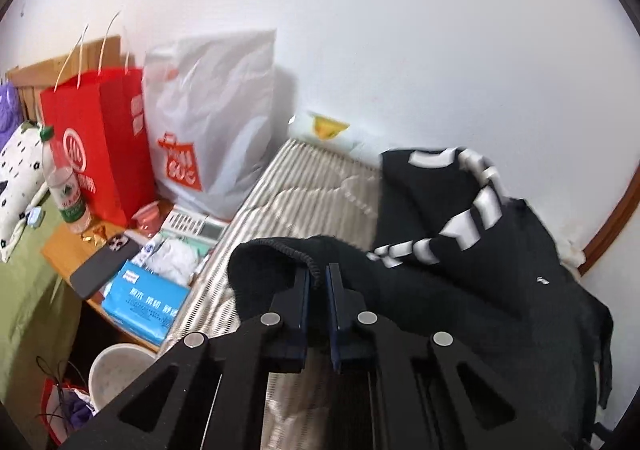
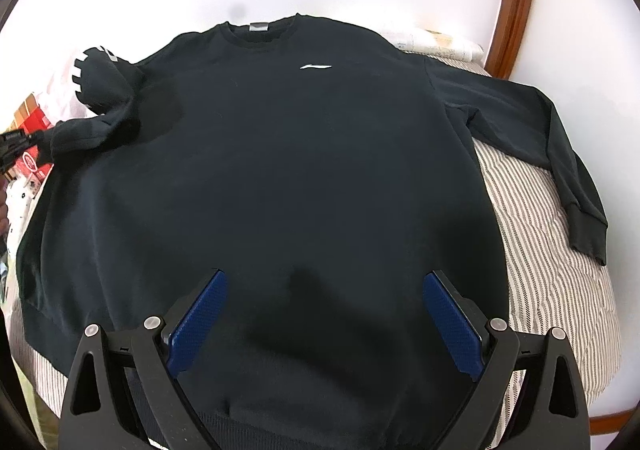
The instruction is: Fold small clothes
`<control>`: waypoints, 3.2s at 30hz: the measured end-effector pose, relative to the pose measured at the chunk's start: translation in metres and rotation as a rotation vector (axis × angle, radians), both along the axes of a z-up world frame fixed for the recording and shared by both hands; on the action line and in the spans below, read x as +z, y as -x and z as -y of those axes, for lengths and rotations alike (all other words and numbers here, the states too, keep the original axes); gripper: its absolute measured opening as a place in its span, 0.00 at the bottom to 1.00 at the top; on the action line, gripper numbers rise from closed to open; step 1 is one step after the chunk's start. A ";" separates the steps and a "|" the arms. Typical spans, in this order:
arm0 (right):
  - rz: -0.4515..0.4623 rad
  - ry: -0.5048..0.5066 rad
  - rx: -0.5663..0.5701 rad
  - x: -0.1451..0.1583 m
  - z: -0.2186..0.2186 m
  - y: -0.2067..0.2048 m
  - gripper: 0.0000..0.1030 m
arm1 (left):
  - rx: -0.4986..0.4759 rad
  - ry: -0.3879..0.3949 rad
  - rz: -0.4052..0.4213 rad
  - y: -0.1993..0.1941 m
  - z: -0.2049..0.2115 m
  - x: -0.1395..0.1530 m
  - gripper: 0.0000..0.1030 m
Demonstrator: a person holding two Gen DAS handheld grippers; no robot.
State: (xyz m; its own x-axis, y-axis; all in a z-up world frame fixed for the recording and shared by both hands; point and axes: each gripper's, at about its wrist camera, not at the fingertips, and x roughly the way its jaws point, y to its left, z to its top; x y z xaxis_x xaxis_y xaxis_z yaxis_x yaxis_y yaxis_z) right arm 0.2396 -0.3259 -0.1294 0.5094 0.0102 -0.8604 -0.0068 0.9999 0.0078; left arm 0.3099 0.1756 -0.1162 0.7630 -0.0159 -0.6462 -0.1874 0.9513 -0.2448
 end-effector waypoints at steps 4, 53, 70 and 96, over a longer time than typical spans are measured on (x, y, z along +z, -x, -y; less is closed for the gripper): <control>0.024 -0.013 -0.008 0.008 0.008 0.008 0.94 | -0.038 -0.044 0.049 0.008 0.032 0.028 0.07; 0.116 -0.013 0.135 0.025 -0.030 -0.063 0.94 | -0.183 -0.203 -0.040 -0.002 0.120 -0.008 0.61; 0.050 -0.127 0.302 -0.008 -0.101 -0.189 0.93 | -0.156 -0.187 -0.186 -0.047 0.065 -0.086 0.64; 0.168 -0.174 0.123 0.022 0.014 -0.228 0.08 | -0.162 -0.142 -0.179 -0.050 0.056 -0.090 0.64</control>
State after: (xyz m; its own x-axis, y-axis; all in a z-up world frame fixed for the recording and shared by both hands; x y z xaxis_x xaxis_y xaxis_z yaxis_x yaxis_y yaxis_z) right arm 0.4678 -0.3404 -0.1071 0.6308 0.2216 -0.7436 -0.1442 0.9751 0.1682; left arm 0.3598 0.1194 -0.2064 0.6311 -0.0282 -0.7752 -0.0583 0.9948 -0.0837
